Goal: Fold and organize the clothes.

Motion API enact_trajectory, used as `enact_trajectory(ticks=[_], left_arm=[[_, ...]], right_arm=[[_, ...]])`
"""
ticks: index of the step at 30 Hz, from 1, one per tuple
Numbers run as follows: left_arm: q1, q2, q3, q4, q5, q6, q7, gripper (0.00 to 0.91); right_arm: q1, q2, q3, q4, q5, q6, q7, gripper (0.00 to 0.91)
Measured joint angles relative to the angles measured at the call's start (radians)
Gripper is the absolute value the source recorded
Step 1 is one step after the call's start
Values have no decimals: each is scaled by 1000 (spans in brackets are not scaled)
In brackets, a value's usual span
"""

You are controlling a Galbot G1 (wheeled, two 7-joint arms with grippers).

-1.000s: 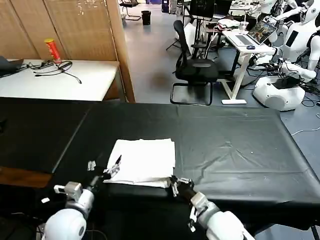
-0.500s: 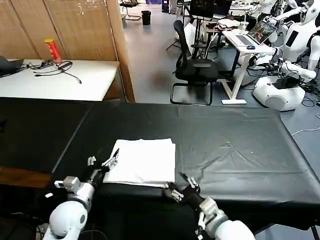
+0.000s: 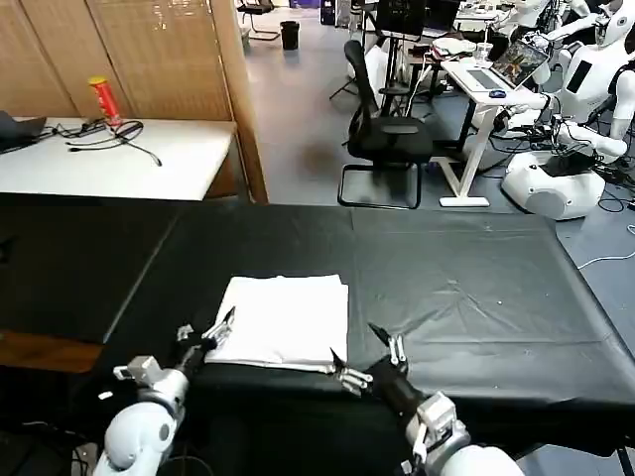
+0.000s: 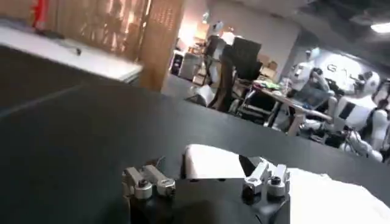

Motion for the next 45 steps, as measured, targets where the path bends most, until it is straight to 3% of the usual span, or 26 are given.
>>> enact_trajectory(ticks=[4,5,8,16,24,29,37,45], left_arm=[[2,0,0,3,-29,22,5,146],[2,0,0,3,-44,29,5,146],[-2,1,-3,0,-105,62,11,0],[-6,6,-20,-17,-146,90,2,0],[18,104,-66,-85,74,86,-27,0],[44,230,-133,-116,222,49,-24,0],[84,451,-277,-149,331,3,-13,0],[103,488,-274,-281,285,100,-75,0]], right_arm=[[10,5,1,-1,0,0,1,878],[12,6,1,-1,0,1,1,878],[15,13,2,-1,-1,1,1,878],[14,26,20,-2,-5,5,1,878],[29,47,64,-27,-8,-20,15,878],[43,63,93,-55,-22,-26,19,878],[63,94,101,-84,-33,-24,20,878],[61,111,106,-102,-39,-22,19,878]])
